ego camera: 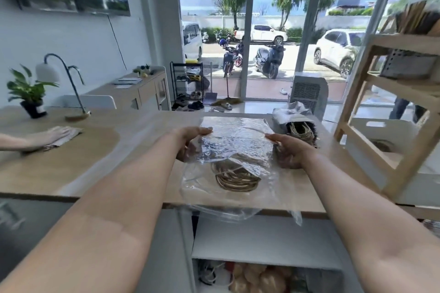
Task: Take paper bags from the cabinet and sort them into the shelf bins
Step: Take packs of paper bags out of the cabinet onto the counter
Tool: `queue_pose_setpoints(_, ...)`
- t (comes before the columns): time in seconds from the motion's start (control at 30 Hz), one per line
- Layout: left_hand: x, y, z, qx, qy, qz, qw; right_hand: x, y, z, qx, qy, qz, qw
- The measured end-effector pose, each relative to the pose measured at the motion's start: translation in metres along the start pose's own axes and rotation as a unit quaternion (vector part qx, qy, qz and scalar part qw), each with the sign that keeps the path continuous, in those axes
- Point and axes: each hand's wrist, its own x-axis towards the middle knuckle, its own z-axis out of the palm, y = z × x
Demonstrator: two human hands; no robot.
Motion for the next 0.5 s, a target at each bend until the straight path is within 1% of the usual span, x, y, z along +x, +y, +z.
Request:
queue_pose_setpoints(0.1, 0.034, 0.011, 0.000, -0.030, 0.001, -0.004, 1.000, 0.030, -0.007, 0.000, -0.011, -0.005, 0.000, 1.000)
queue_pose_setpoints(0.17, 0.064, 0.023, 0.000, -0.033, -0.001, -0.014, 0.999, 0.059, -0.015, -0.001, -0.010, -0.002, 0.000, 1.000)
queue_pose_setpoints(0.33, 0.137, 0.060, -0.006, -0.037, -0.039, -0.038, 0.998, 0.128, -0.046, -0.002, -0.010, 0.008, 0.006, 1.000)
queue_pose_setpoints(0.5, 0.209, 0.095, -0.014, -0.032, -0.046, -0.069, 0.996, 0.197, -0.073, 0.004, -0.014, 0.013, 0.017, 1.000)
